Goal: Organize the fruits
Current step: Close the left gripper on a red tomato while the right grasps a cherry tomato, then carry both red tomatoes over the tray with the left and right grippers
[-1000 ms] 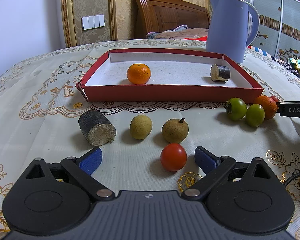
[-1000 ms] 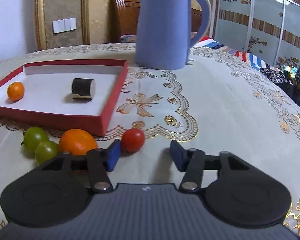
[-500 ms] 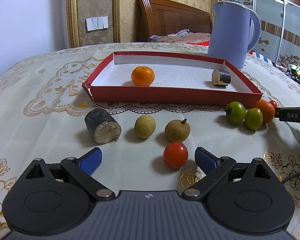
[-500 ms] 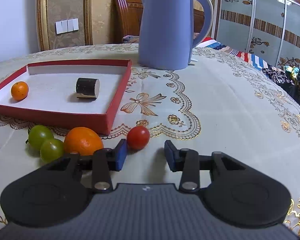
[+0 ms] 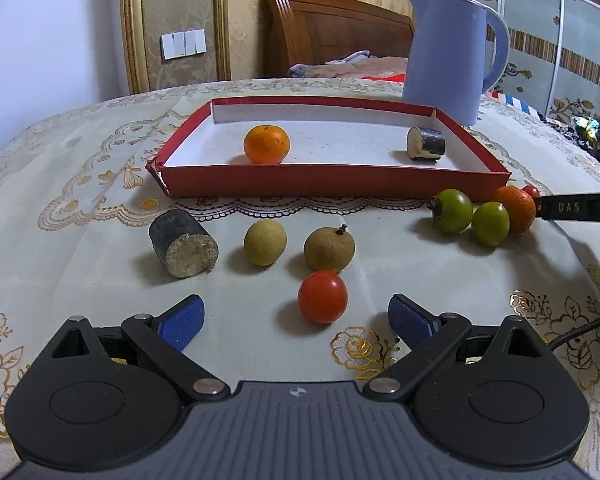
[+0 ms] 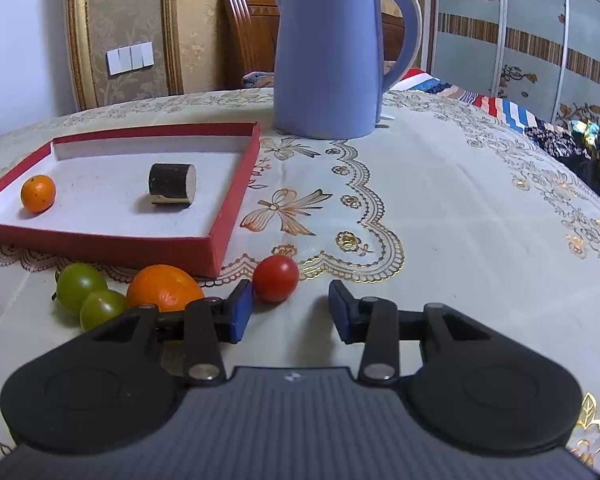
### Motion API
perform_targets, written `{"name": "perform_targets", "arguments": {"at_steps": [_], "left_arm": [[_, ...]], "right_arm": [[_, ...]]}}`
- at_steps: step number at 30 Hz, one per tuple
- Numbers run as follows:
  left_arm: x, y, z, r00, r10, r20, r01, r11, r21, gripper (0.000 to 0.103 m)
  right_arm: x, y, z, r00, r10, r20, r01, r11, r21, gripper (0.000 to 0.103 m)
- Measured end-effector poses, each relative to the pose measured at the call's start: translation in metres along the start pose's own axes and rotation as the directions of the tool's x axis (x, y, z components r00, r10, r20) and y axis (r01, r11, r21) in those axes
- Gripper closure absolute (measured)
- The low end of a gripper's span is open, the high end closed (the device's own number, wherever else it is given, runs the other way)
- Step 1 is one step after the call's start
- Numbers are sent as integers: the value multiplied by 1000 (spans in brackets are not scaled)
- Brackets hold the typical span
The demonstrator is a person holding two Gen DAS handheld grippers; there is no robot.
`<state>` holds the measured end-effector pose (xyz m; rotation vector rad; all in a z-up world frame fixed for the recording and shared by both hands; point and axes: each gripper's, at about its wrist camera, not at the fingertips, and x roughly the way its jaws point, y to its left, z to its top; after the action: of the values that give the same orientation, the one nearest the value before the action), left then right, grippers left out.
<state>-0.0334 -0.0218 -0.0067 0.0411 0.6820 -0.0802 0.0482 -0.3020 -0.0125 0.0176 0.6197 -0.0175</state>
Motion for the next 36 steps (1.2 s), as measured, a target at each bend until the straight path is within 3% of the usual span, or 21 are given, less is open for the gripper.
{"name": "perform_targets", "arguments": {"at_steps": [4, 7, 14, 23, 27, 30, 36], "left_arm": [[0, -1, 0, 1000, 4, -2, -4, 1000, 1, 4], [-1, 0, 0, 1000, 13, 4, -13, 1000, -6, 6], [-5, -1, -2, 999, 26, 26, -26, 1000, -6, 34], [-10, -4, -4, 999, 20, 42, -20, 1000, 1, 58], [-12, -4, -5, 999, 19, 46, -19, 1000, -4, 62], [-16, -3, -7, 999, 4, 52, -4, 1000, -7, 78], [-19, -4, -11, 998, -22, 63, 21, 1000, 18, 81]], "right_arm": [[3, 5, 1, 1000, -12, -1, 12, 1000, -20, 63], [3, 8, 1, 1000, -10, 2, 10, 999, -34, 68], [3, 9, 0, 1000, -6, 5, 6, 999, -44, 74], [1, 10, 0, 1000, -2, 9, 3, 999, -51, 79], [1, 8, -1, 1000, 3, 11, -2, 999, -37, 79], [-1, 7, -1, 1000, 6, 15, -6, 1000, -30, 79], [-6, 3, -4, 1000, 13, 20, -13, 1000, -19, 79]]}}
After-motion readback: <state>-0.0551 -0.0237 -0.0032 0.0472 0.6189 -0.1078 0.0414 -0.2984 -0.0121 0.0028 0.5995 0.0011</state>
